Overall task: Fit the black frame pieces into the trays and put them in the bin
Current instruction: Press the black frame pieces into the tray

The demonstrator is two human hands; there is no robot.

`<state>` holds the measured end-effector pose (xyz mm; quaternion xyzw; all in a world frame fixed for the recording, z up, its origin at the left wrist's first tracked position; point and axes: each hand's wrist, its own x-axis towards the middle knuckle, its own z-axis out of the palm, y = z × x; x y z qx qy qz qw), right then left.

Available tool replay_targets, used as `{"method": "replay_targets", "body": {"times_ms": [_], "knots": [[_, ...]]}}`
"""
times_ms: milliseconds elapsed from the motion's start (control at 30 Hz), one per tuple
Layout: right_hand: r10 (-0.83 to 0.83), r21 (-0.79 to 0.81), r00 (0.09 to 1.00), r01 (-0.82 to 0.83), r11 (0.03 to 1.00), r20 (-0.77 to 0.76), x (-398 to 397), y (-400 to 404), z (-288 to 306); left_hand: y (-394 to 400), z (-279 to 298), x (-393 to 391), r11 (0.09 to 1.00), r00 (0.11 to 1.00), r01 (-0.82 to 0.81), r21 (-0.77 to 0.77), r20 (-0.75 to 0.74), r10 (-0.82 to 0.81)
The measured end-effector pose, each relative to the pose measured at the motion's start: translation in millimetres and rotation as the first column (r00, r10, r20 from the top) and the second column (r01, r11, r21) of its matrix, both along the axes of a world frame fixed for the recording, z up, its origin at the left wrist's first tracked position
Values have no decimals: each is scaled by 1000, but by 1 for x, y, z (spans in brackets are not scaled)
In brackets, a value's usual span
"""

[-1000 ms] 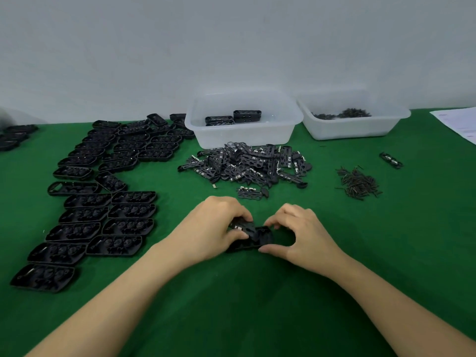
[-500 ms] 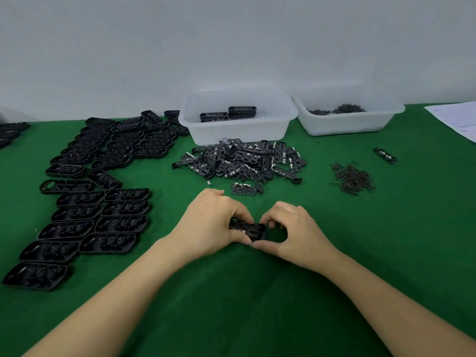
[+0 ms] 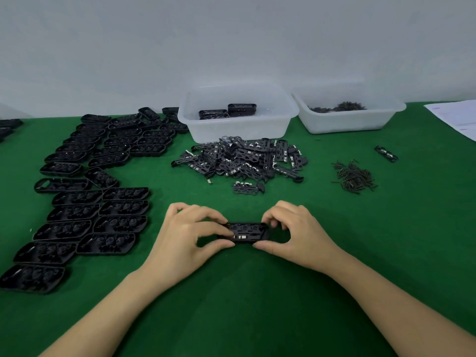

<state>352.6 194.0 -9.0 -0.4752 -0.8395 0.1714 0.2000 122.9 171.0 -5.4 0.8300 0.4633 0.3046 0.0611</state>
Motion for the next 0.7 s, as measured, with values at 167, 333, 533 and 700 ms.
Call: {"method": "replay_targets", "body": {"times_ms": [167, 333, 533, 700], "knots": [[0, 15, 1000, 0, 1000, -19, 0, 0, 0, 2, -8, 4, 991, 996, 71, -113, 55, -65], [17, -85, 991, -28, 996, -131, 4, 1, 3, 8, -13, -1, 976, 978, 157, -152, 161, -132], [-527, 354, 850, 496, 793, -10, 70, 48, 16, 6, -12, -2, 982, 983, 173, -76, 69, -168], [-641, 413, 739, 528, 743, 209, 96, 67, 9, 5, -10, -3, 981, 982, 188, -48, 44, -186]]}}
